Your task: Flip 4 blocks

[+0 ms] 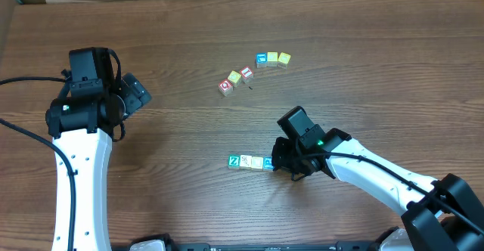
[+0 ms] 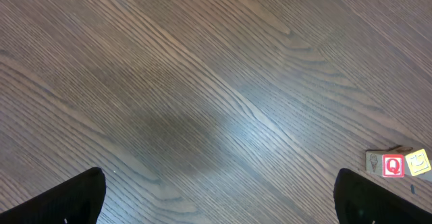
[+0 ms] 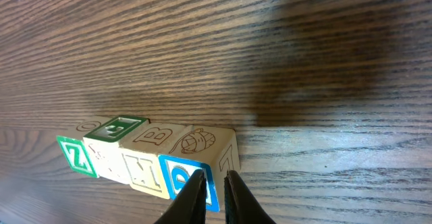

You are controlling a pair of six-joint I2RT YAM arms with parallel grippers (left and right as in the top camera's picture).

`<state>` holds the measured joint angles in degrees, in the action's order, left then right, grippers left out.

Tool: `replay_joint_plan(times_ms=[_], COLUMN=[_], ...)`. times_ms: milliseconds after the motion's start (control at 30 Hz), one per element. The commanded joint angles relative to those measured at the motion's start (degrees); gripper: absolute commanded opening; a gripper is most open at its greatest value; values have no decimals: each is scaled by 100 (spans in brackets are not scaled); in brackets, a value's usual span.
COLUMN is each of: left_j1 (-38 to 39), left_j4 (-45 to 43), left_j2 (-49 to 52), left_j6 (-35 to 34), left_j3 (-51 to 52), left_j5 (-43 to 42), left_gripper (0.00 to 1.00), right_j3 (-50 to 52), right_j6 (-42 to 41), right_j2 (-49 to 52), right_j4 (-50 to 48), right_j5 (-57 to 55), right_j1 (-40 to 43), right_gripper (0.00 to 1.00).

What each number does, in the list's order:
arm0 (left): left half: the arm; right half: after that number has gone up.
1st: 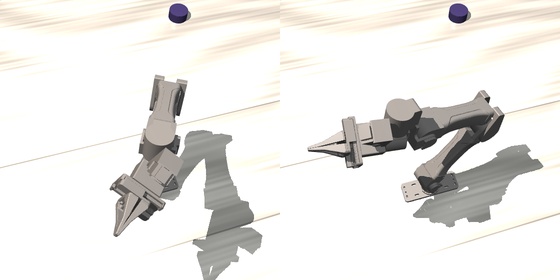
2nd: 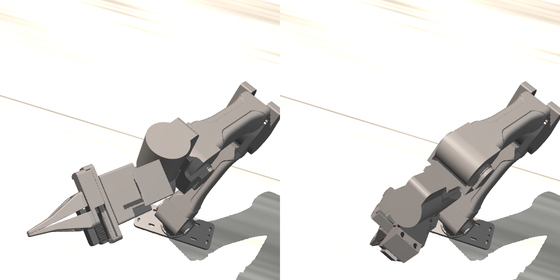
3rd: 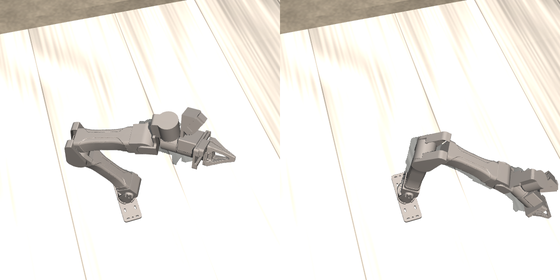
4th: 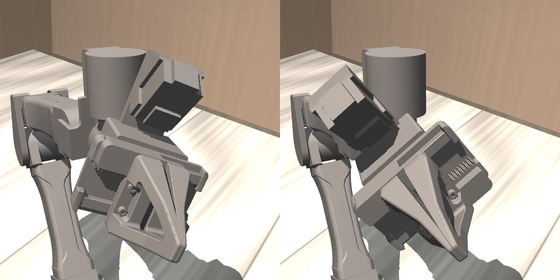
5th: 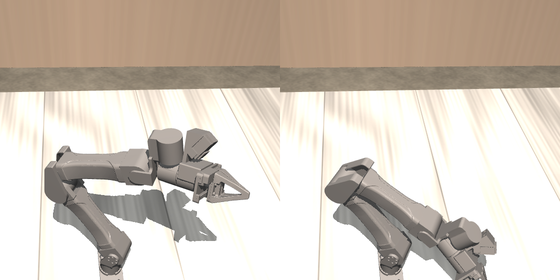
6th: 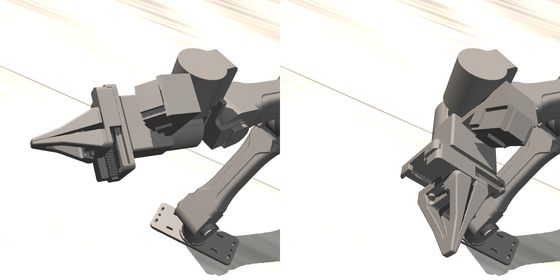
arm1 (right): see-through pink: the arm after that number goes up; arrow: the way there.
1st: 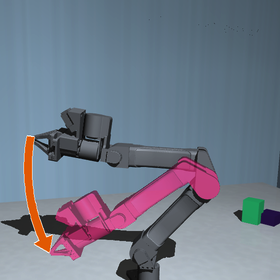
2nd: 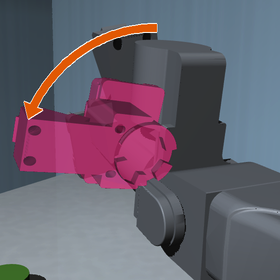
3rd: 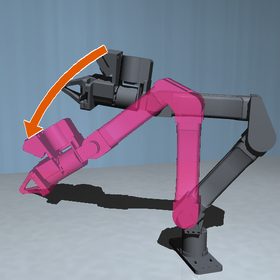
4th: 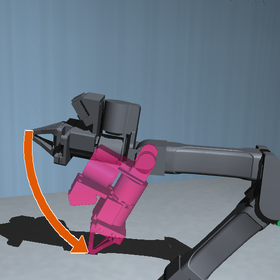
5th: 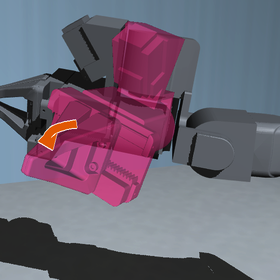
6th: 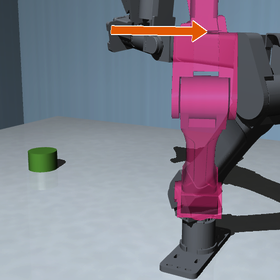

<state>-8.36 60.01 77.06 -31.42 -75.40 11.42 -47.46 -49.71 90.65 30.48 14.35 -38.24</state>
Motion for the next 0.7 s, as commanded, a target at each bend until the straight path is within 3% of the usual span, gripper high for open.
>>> replay_joint_plan(times_ms=[0, 433, 667], left_j1=[-13, -13, -13], left_j4=[-4, -4, -4], left_j2=[46, 46, 46], left_j6=[-33, -33, -33], left_j3=[-72, -74, -72], left_j5=[74, 74, 74], left_gripper=[100, 100, 100], right_j3=[-116, -2251, -2643], right_j6=[529, 2404, 2640], right_j2=[-129, -129, -127], right_j4=[20, 2398, 2997], right_j5=[-50, 94, 105], right_j1=[66, 1064, 1484], right_gripper=[13, 21, 20])
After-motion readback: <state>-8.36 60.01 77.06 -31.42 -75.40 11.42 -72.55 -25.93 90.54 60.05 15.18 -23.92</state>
